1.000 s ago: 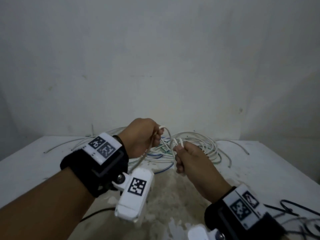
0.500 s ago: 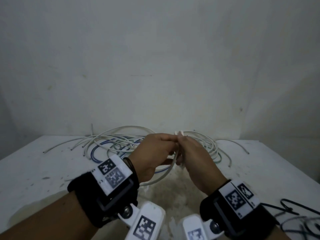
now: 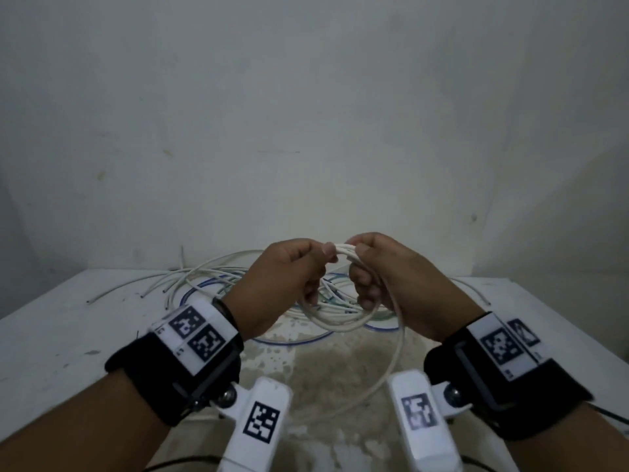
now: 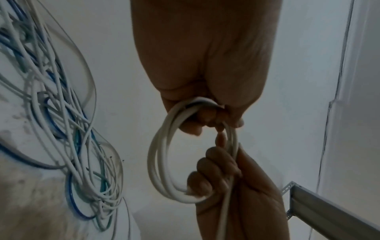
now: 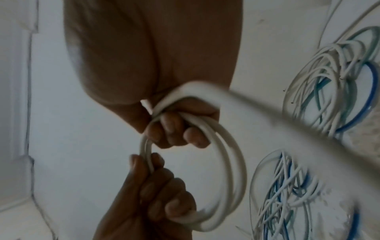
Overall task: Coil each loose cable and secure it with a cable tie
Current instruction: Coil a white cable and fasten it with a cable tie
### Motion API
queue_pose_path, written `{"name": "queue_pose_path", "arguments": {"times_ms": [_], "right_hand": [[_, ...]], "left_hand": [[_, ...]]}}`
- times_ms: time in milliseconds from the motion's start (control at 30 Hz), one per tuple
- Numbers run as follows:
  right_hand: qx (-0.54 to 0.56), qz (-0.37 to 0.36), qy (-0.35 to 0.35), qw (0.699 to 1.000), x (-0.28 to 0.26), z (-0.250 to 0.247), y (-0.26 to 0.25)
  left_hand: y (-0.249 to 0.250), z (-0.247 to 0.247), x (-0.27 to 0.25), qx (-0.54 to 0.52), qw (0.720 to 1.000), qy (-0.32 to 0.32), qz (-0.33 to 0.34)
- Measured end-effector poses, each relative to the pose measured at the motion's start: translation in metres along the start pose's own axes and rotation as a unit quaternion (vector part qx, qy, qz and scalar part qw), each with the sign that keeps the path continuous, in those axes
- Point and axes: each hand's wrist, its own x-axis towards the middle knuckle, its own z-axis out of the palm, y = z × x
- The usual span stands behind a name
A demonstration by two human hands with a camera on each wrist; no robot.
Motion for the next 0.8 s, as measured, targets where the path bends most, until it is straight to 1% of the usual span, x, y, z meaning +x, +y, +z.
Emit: {"name": "queue_pose_path", "arguments": {"times_ms": [67,133,167,233,267,333,400,433,500,567,667,733,800], "right_hand": [[-0.108,-0.067,0.054,0.990,0.001,0.008,0.007],[-0.212,-0.135,0.083,0.964,0.001,0.016,0.010],[-0.241,-0.157,0.087,0.954,0.000,0.019,0.011],[-0.262,-0.181,0.083,0.944,0.002,0.022,0.013],[-0.268,-0.185,0.075,0.943,0.004,0.023,0.014],[-0.299,-0.173,0.031,0.938,0.008,0.025,0.014],[-0.332,-0.139,-0.025,0.933,0.012,0.030,0.013],[-0.335,-0.123,-0.044,0.933,0.014,0.033,0.014],[-0.331,-0.102,-0.062,0.936,0.018,0.038,0.014],[-0.336,-0.105,-0.060,0.934,0.021,0.043,0.014],[-0.347,-0.117,-0.049,0.929,0.027,0.046,0.014],[-0.335,-0.114,-0.050,0.934,0.030,0.048,0.017],[-0.323,-0.106,-0.049,0.939,0.033,0.049,0.021]], "left_hand": [[-0.001,0.001,-0.001,-0.040,0.999,0.023,-0.025],[-0.003,0.000,-0.003,-0.077,0.995,0.050,-0.039],[-0.004,-0.002,-0.005,-0.094,0.993,0.060,-0.042],[-0.006,-0.009,-0.009,-0.121,0.989,0.063,-0.055],[-0.006,-0.013,-0.010,-0.130,0.988,0.055,-0.069],[-0.005,-0.023,-0.013,-0.124,0.986,0.024,-0.111],[-0.004,-0.033,-0.014,-0.089,0.986,-0.011,-0.141],[-0.004,-0.038,-0.015,-0.060,0.987,-0.026,-0.144],[-0.005,-0.045,-0.016,-0.004,0.991,-0.042,-0.126],[-0.008,-0.051,-0.017,0.018,0.994,-0.040,-0.097],[-0.012,-0.056,-0.020,0.036,0.997,-0.024,-0.065],[-0.014,-0.057,-0.019,0.043,0.997,-0.009,-0.061],[-0.017,-0.059,-0.018,0.086,0.995,0.020,-0.043]]}}
